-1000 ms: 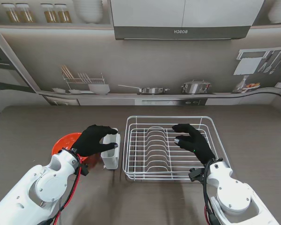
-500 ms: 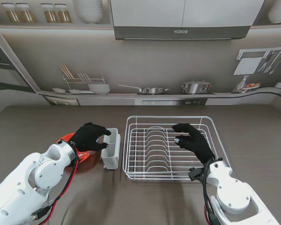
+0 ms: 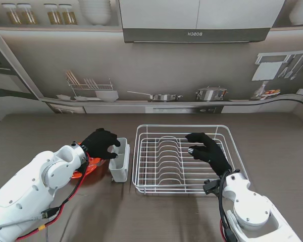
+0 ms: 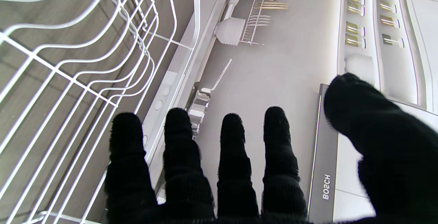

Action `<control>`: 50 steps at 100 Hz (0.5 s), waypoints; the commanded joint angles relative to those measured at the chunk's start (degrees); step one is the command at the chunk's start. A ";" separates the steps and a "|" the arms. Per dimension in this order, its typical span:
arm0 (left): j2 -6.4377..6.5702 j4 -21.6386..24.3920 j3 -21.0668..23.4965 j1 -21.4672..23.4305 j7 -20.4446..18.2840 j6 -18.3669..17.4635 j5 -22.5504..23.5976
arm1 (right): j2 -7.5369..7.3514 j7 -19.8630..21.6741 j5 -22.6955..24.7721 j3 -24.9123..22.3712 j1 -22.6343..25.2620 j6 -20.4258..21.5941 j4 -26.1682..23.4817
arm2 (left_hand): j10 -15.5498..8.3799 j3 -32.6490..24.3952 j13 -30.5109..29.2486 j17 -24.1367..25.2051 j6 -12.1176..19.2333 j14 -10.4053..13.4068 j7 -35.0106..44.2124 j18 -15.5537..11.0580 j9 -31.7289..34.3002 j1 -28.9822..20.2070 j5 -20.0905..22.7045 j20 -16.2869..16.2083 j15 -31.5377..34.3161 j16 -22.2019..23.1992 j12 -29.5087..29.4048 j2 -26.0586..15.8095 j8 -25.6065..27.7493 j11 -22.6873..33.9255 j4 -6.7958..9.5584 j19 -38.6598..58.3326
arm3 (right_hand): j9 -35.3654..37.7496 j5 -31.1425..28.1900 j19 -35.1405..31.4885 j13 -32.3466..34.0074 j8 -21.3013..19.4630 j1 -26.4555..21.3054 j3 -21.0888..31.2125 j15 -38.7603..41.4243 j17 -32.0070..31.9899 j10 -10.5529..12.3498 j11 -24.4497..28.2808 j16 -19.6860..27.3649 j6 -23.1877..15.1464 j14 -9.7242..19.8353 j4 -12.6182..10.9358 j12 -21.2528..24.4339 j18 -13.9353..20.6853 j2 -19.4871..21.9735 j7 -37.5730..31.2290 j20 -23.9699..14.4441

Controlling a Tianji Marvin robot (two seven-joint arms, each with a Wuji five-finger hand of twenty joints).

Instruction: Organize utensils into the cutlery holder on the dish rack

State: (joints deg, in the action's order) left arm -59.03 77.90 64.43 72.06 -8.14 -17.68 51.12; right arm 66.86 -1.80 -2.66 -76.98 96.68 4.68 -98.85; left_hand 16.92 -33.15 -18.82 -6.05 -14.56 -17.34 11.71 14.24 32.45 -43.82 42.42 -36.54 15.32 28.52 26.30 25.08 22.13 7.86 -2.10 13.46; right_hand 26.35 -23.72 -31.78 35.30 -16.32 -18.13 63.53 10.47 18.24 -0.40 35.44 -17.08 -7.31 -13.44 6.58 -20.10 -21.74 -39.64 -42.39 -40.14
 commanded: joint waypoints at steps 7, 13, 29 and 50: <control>-0.15 -2.02 -1.56 -2.03 -0.11 -0.99 -0.04 | 0.30 0.64 -0.19 0.10 0.14 -0.15 -0.03 | 0.78 0.95 1.78 1.12 0.56 0.68 1.16 -1.64 -1.57 1.70 2.24 -0.84 -0.80 1.02 0.83 0.03 1.13 -0.48 -1.54 -1.17 | 0.22 -0.21 0.52 0.98 0.74 2.09 -1.38 -0.42 0.14 0.48 -0.63 -0.70 -0.56 1.13 0.17 0.36 0.09 0.70 0.14 -1.52; -0.24 -3.08 -2.52 -2.85 0.57 -1.33 -0.22 | 0.33 0.56 -0.24 0.11 0.11 -0.19 -0.02 | 0.76 1.08 1.71 1.10 1.12 0.67 1.69 -1.57 -1.51 1.87 3.03 -0.81 -0.76 1.09 0.89 0.00 1.55 -0.46 -1.56 -1.19 | 0.33 -0.22 0.51 0.98 0.74 2.11 -1.39 -0.44 0.19 0.46 -0.62 -0.69 -0.48 1.15 0.16 0.35 0.10 0.74 0.14 -1.54; -0.36 -4.95 -4.62 -4.55 1.37 -1.86 -0.55 | 0.35 0.64 -0.70 0.07 0.13 -0.32 -0.05 | 0.67 1.06 1.67 1.07 1.91 0.65 2.98 -1.56 -1.38 1.85 5.29 -0.76 -0.69 1.18 0.96 0.08 2.50 -0.46 -1.57 -1.23 | 0.38 -0.25 0.54 1.09 0.74 2.13 -1.42 -0.43 0.18 0.43 -0.67 -0.71 -0.27 1.08 0.14 0.36 0.02 0.94 0.16 -1.56; -0.43 -6.72 -6.62 -5.97 1.97 -2.14 -0.71 | 0.41 0.66 -1.24 -0.07 0.14 -0.49 -0.10 | 0.86 0.85 1.62 0.98 2.43 0.49 3.92 -1.46 -1.32 1.87 7.04 -0.68 -0.61 1.22 0.93 0.07 3.35 -0.54 -1.62 -1.25 | 0.57 -0.32 0.59 1.29 0.74 2.12 -1.48 -0.38 0.13 0.29 -0.67 -0.77 0.01 0.96 0.11 0.34 -0.12 1.10 0.16 -1.60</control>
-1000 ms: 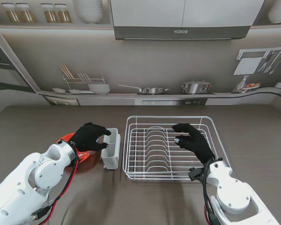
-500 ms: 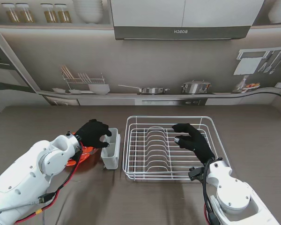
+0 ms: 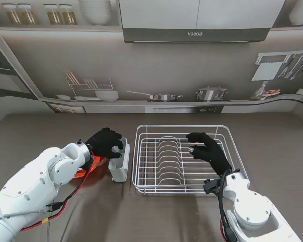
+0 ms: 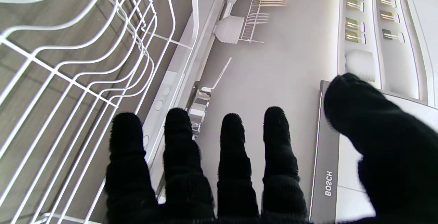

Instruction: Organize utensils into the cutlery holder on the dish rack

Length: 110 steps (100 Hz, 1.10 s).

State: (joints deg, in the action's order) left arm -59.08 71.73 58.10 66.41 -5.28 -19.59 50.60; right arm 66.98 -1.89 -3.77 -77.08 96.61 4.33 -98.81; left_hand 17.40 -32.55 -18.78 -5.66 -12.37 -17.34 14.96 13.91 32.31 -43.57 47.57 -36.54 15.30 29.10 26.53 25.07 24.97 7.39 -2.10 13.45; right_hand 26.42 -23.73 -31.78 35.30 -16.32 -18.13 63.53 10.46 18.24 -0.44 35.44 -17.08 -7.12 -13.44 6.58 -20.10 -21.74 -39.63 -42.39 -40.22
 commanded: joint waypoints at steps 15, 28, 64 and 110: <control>-0.38 -1.72 -1.48 -1.03 -0.63 -0.33 -0.22 | 0.36 0.71 -0.78 -0.04 0.25 -0.22 -0.19 | 0.40 -0.01 1.46 0.36 0.38 0.30 1.07 -1.06 -1.02 1.45 2.93 -0.64 -0.55 0.59 0.53 0.17 0.84 -0.18 -1.64 -1.19 | 0.59 -0.37 0.60 1.36 0.72 2.12 -1.51 -0.37 0.14 0.34 -0.70 -0.79 -0.06 0.97 0.09 0.34 -0.09 1.16 0.13 -1.55; -0.42 -2.53 -2.31 -1.52 -0.42 -0.43 -0.50 | 0.36 0.77 -1.00 -0.08 0.28 -0.25 -0.23 | 0.51 -0.35 1.11 0.06 0.87 0.17 1.72 -0.85 -0.36 1.25 4.16 -0.61 -0.39 0.56 0.41 0.38 1.23 -0.06 -1.69 -1.11 | 0.68 -0.29 0.62 1.40 0.73 2.15 -1.55 -0.37 0.13 0.35 -0.71 -0.81 0.04 0.93 0.09 0.34 -0.13 1.36 0.15 -1.56; -0.62 -3.87 -4.20 -2.41 0.56 -0.79 -0.98 | 0.45 0.68 -1.73 -0.18 0.38 -0.34 -0.32 | 0.27 6.17 0.78 -0.35 6.83 0.28 12.42 -0.73 0.18 -5.97 6.06 -0.36 0.09 0.41 0.13 3.87 5.24 0.11 -3.95 -0.97 | 0.77 -0.27 0.62 1.57 0.72 2.18 -1.68 -0.36 0.16 0.17 -0.78 -0.86 0.34 0.82 0.07 0.34 -0.18 1.70 0.13 -1.62; -0.96 -5.53 -6.09 -2.75 3.63 -0.90 -0.53 | 0.55 0.53 -2.24 -0.14 0.40 -0.65 -0.33 | -0.77 4.68 -2.25 -2.78 11.01 0.32 30.54 0.11 4.41 -8.77 12.18 -0.70 2.94 1.53 0.53 5.84 1.14 1.78 -4.28 0.56 | 1.03 -0.17 0.69 1.75 0.66 2.18 -1.60 -0.35 0.06 0.05 -0.69 -0.91 1.04 0.72 0.04 0.31 -0.30 2.24 -0.04 -1.69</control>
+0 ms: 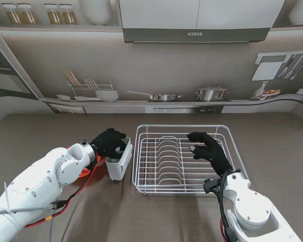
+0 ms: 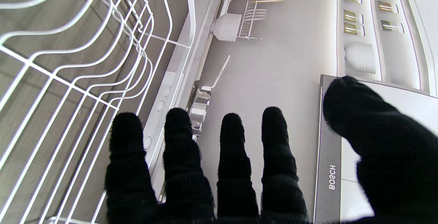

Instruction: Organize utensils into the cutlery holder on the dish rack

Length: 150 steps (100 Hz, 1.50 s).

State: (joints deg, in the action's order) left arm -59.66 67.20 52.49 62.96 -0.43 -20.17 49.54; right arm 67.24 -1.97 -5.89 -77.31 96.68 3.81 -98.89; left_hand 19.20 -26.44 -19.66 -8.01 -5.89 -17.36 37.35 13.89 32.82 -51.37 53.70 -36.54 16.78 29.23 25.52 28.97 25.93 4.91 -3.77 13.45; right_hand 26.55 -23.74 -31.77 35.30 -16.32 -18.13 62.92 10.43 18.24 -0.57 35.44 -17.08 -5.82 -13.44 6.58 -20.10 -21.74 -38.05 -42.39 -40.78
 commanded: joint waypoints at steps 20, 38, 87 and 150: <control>-0.50 -1.63 -0.44 0.88 1.20 -1.13 1.47 | 0.34 0.44 -0.24 0.14 0.31 -0.20 -0.24 | -3.35 -5.07 -2.39 -0.46 3.36 0.37 10.58 -0.04 5.17 -0.15 6.11 -1.32 4.52 3.59 5.68 2.83 2.50 6.75 -2.78 3.49 | 0.97 -0.16 0.68 1.78 0.67 2.19 -0.86 -0.34 0.12 0.10 -0.67 -0.92 -0.11 0.60 0.01 0.31 -0.24 0.99 -0.03 -1.14; -0.52 -0.81 1.02 1.91 2.18 -1.55 2.11 | 0.38 0.39 -0.43 0.17 0.31 -0.28 -0.24 | -4.13 -7.84 -3.14 3.64 2.44 0.32 11.45 -0.67 6.32 0.67 6.18 -0.02 7.07 5.50 10.57 3.46 4.51 9.10 -2.93 15.71 | 1.15 -0.25 0.68 1.93 0.66 2.17 -0.75 -0.29 0.16 -0.01 -0.64 -0.94 0.04 0.44 -0.02 0.32 -0.29 1.27 -0.08 -1.14; -0.56 0.87 3.21 3.55 5.05 -1.71 4.32 | 0.43 0.38 -0.83 0.31 0.22 -0.47 -0.12 | -4.97 -11.84 -4.44 5.65 0.81 0.13 12.76 -0.59 7.47 1.85 5.48 3.82 10.07 7.14 15.18 3.88 7.75 12.58 -2.45 26.31 | 1.27 -0.29 0.66 2.24 0.69 2.11 -0.60 -0.20 0.35 -0.08 -0.63 -0.99 0.32 0.39 -0.05 0.35 -0.38 1.62 -0.07 -1.11; -0.89 1.98 4.81 4.27 6.70 -1.35 4.36 | 0.49 0.31 -0.95 0.50 -0.15 -0.42 0.40 | -5.41 -13.60 -5.46 5.20 -0.54 0.17 13.84 -0.53 8.25 2.39 4.02 4.04 11.78 8.00 16.78 2.28 11.49 14.47 -2.20 28.93 | 1.19 -0.20 0.62 2.35 0.69 2.09 -0.52 -0.15 0.42 -0.41 -0.65 -1.01 0.56 0.33 -0.06 0.41 -0.35 1.74 -0.09 -1.05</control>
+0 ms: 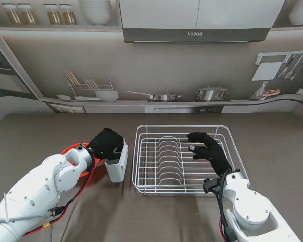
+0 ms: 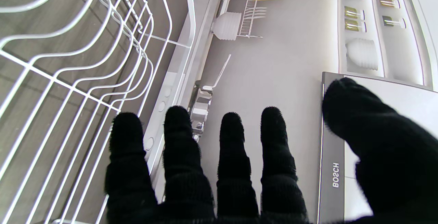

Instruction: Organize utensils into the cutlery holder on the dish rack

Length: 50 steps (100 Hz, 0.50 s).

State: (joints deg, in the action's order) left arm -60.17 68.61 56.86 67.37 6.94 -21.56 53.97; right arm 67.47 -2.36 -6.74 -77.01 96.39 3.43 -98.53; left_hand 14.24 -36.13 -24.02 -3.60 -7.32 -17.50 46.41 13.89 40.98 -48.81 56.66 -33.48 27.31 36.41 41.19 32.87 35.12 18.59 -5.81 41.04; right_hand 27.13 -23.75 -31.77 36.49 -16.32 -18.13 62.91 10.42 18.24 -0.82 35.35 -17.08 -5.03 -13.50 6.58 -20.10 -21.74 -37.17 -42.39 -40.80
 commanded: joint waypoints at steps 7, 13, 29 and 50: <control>-0.42 1.01 0.80 -0.14 -0.91 -0.01 -0.19 | 0.27 0.71 -0.12 0.22 0.13 -0.05 0.07 | -0.42 -3.87 -1.09 0.83 0.87 0.17 5.00 -0.44 0.07 -0.19 0.86 1.02 1.29 0.86 1.21 -1.51 2.81 0.85 -0.14 1.41 | 0.68 -0.17 0.61 1.12 0.70 2.05 -0.48 -0.15 0.41 -0.07 -0.55 -1.00 -0.18 0.45 -0.06 0.41 -0.41 0.87 -0.08 -1.02; -0.45 1.31 0.99 -0.27 -0.89 -0.15 -0.18 | 0.27 0.71 -0.12 0.25 0.10 -0.04 0.10 | -0.47 -3.89 -1.13 0.77 0.82 0.19 5.01 -0.47 0.06 -0.26 0.70 1.03 1.32 0.87 1.25 -1.54 3.01 0.86 -0.11 1.49 | 0.66 -0.20 0.61 1.15 0.69 2.06 -0.48 -0.14 0.41 -0.01 -0.55 -1.01 -0.24 0.44 -0.06 0.41 -0.41 0.87 -0.10 -1.02; -0.70 1.63 0.84 -1.25 -0.18 -0.38 -0.24 | 0.27 0.74 -0.17 0.32 0.05 -0.01 0.20 | -0.63 -3.87 -1.48 0.60 0.92 0.23 4.95 -0.49 0.35 -0.24 0.69 1.04 1.47 0.92 1.36 -1.49 3.18 0.99 -0.05 1.73 | 0.63 -0.20 0.61 1.14 0.69 2.07 -0.47 -0.14 0.40 -0.26 -0.56 -1.01 -0.18 0.38 -0.05 0.43 -0.38 0.87 -0.11 -1.00; -1.16 1.03 -0.59 -3.66 0.65 -0.67 -0.97 | 0.28 0.75 -0.22 0.36 -0.02 0.09 0.31 | -0.53 -3.79 -1.73 0.49 0.97 0.15 4.82 -0.46 0.58 -0.20 0.60 1.07 1.54 0.95 1.41 -1.54 3.17 1.01 -0.04 1.89 | 0.66 -0.16 0.60 1.20 0.68 2.06 -0.45 -0.13 0.42 -0.07 -0.55 -1.01 -0.21 0.34 -0.06 0.43 -0.45 0.86 -0.14 -0.99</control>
State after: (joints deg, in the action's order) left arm -60.54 69.24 56.35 64.99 7.96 -21.91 53.36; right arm 67.48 -2.34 -6.87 -76.85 96.22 3.46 -98.26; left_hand 14.22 -36.14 -25.12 -3.60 -7.37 -17.50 46.76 13.89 41.00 -48.81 56.64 -33.00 27.73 36.43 41.78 32.87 36.53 19.15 -5.81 41.72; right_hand 27.13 -23.75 -31.76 36.49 -16.32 -18.13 62.91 10.42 18.24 -0.85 35.35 -17.08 -4.98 -13.52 6.58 -20.10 -21.74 -37.17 -42.39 -40.80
